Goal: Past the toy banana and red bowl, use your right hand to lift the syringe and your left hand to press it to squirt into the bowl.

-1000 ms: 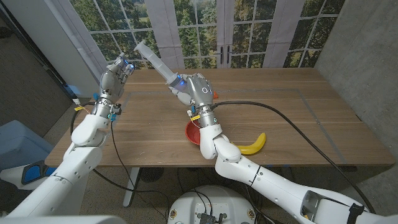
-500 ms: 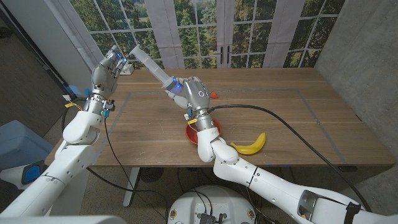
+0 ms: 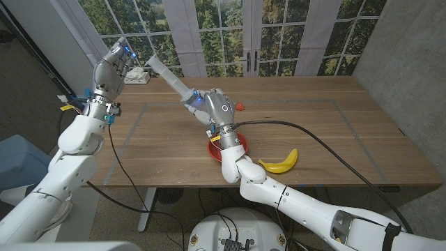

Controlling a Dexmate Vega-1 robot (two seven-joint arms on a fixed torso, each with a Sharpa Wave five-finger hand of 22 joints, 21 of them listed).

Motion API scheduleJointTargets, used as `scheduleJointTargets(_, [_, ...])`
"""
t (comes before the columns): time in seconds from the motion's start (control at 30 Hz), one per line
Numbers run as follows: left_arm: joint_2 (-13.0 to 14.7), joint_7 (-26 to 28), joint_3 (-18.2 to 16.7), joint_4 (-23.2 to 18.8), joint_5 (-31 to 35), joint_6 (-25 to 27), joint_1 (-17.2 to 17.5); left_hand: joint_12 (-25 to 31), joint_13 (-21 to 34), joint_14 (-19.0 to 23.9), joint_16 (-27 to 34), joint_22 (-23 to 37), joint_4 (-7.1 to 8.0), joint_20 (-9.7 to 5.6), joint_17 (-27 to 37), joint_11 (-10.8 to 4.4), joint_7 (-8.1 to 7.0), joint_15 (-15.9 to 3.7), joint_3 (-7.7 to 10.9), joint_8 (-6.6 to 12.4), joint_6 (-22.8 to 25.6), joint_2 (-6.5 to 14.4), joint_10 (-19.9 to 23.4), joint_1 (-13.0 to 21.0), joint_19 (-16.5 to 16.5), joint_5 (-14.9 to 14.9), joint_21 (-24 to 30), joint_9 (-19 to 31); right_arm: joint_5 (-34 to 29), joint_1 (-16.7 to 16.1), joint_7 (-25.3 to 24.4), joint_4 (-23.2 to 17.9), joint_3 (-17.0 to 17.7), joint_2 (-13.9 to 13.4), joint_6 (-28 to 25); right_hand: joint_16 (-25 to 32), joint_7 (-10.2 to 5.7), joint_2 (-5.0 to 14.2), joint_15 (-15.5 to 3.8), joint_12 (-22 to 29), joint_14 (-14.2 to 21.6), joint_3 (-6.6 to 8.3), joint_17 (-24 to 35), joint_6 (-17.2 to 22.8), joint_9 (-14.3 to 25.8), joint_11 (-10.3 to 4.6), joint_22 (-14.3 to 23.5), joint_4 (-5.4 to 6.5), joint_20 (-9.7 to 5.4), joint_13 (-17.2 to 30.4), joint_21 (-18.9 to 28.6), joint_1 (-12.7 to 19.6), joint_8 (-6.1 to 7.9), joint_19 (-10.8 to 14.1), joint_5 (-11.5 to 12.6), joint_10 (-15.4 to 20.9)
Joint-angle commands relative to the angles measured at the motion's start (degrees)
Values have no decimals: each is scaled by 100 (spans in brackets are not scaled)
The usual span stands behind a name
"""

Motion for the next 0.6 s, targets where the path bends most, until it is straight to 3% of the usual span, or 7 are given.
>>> scheduleJointTargets(0.03, [175,-214,-272,-244,-83,185,14,39,9,35,43,18,22,-321,34,-18,-22,-204,-20,40,68,59,69,-86,39,5,28,19,37,195,-311,468,-91,28,290,-22,-1131,629,-644,-36,125,53,21,1152,33,-952,6,81,-893,32,33,682,7,-15,18,1003])
scheduleJointTargets(0.17, [361,-260,-362,-328,23,373,-16,34,8,35,40,18,31,-328,36,-26,-22,-209,-23,36,72,62,61,-103,39,7,26,18,37,214,-408,522,-105,31,326,-29,-1149,626,-645,-40,123,48,27,1147,33,-951,2,81,-893,38,36,684,-2,-25,15,1005])
scheduleJointTargets(0.4, [966,-420,-562,-603,290,1040,-46,14,8,-4,17,18,40,-333,37,-25,-55,-216,-32,10,30,51,18,-136,25,11,17,16,-4,195,-386,419,-125,-10,251,-42,-1150,632,-647,-51,122,40,39,1157,34,-951,-4,84,-894,50,42,690,-10,-45,11,1008])
scheduleJointTargets(0.6, [1236,-476,-628,-762,546,1395,-184,8,8,-13,11,18,42,-333,38,-45,-70,-225,-44,1,15,30,4,-161,8,10,9,15,-100,188,-395,379,-150,-40,160,-46,-1150,627,-643,-61,125,30,49,1156,34,-950,-7,88,-894,55,47,686,-18,-55,8,1004])
